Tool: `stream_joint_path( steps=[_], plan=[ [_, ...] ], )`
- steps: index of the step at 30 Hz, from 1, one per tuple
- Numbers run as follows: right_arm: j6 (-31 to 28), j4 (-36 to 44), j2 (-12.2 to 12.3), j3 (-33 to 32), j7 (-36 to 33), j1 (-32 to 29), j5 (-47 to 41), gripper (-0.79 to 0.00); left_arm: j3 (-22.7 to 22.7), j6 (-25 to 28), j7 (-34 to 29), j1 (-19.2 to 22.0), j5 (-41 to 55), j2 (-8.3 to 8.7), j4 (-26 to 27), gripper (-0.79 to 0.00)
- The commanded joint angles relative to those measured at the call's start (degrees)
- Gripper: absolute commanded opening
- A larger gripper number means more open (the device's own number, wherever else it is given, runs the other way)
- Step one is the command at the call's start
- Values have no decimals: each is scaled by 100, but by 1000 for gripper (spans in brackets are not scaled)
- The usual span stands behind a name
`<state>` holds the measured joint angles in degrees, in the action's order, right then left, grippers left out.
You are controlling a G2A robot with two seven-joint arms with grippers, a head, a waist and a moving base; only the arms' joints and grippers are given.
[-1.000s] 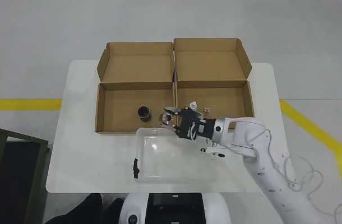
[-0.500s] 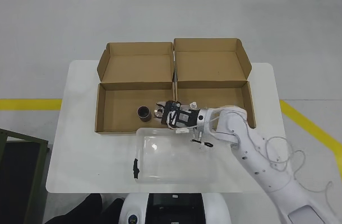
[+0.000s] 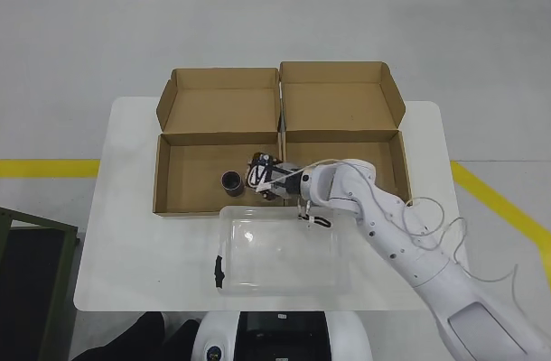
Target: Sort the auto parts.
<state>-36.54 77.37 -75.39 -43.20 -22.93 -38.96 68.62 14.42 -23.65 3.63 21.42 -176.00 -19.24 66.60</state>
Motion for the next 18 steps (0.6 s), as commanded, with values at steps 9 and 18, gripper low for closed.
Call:
stream_joint_path(
  steps=[9,18],
  plan=[
    [35,-500,-194,282,-351,345,-122,-785,0,0,0,0,0,0,0,0],
    [11,-1013,-377,504,-498,600,-262,-785,0,0,0,0,0,0,0,0]
  ],
)
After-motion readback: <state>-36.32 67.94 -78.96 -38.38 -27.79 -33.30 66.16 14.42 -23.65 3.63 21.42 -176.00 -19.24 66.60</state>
